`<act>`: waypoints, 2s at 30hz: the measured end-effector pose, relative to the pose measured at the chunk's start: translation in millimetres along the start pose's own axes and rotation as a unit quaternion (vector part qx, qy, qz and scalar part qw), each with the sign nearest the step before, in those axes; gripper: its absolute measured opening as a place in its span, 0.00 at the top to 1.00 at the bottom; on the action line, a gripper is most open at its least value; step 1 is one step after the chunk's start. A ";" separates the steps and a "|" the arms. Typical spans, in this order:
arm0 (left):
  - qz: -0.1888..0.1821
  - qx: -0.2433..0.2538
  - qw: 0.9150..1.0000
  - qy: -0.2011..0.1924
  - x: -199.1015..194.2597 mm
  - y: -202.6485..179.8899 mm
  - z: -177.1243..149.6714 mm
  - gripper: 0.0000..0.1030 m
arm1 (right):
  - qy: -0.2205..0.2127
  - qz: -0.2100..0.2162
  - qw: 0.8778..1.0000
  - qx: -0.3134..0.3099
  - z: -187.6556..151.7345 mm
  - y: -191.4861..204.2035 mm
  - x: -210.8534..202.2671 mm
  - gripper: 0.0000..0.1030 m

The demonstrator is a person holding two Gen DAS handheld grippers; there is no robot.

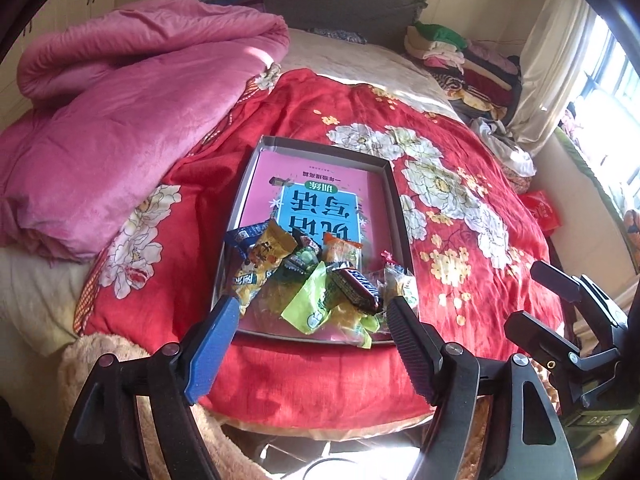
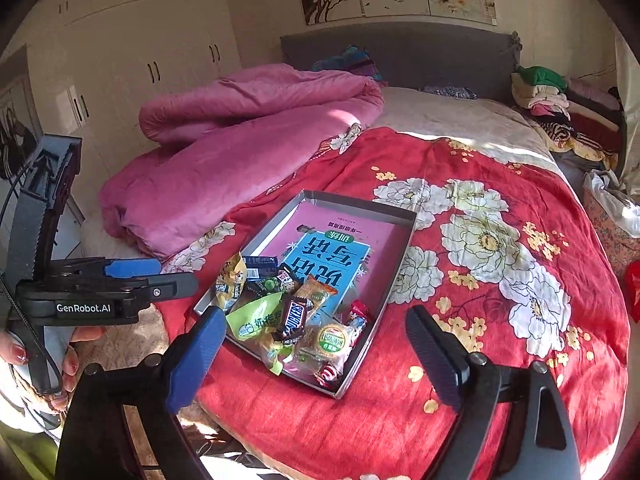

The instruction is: Organize snacks

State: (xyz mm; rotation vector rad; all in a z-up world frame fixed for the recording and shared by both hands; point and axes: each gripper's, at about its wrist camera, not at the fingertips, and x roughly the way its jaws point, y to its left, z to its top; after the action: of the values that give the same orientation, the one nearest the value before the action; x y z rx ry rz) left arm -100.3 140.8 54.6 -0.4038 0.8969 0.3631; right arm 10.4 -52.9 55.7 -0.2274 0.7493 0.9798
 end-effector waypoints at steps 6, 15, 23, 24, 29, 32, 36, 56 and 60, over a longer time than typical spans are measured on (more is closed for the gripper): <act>-0.001 -0.001 1.000 0.011 -8.9 -12.1 -23.6 0.24 | 0.017 -0.014 1.000 0.004 -27.2 3.5 -15.7 0.05; -0.004 -0.013 1.000 0.022 -14.8 -17.3 -50.9 0.24 | 0.009 -0.030 0.999 0.004 -44.2 12.8 -31.1 0.01; -0.004 -0.007 1.000 0.018 -17.8 -20.0 -52.2 0.24 | 0.018 -0.026 1.000 0.001 -47.7 17.3 -28.3 0.01; -0.002 -0.007 1.000 0.019 -17.7 -20.1 -52.2 0.24 | 0.017 -0.026 1.000 0.001 -47.7 17.6 -28.7 0.01; 0.000 -0.002 1.000 0.016 -20.6 -22.0 -51.8 0.24 | 0.015 -0.028 0.999 0.002 -47.8 17.5 -30.0 0.01; -0.001 0.001 1.000 0.013 -22.4 -23.2 -51.1 0.24 | 0.014 -0.029 0.999 0.002 -48.0 17.9 -31.0 0.01; -0.001 0.001 1.000 0.011 -23.0 -23.3 -50.7 0.24 | 0.013 -0.030 0.999 0.001 -48.3 17.6 -31.9 0.01; 0.006 0.007 1.000 0.015 -19.8 -25.2 -49.6 0.24 | 0.014 -0.034 0.999 -0.001 -48.0 18.0 -33.1 0.01; 0.009 0.009 1.000 0.017 -18.6 -25.5 -48.6 0.24 | 0.013 -0.035 0.999 0.000 -48.1 17.7 -32.9 0.01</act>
State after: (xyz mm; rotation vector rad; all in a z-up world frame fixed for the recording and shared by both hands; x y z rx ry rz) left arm -131.8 92.8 47.2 -0.3865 0.9378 0.3656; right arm -37.6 -88.8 45.0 -0.2651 0.7611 0.9124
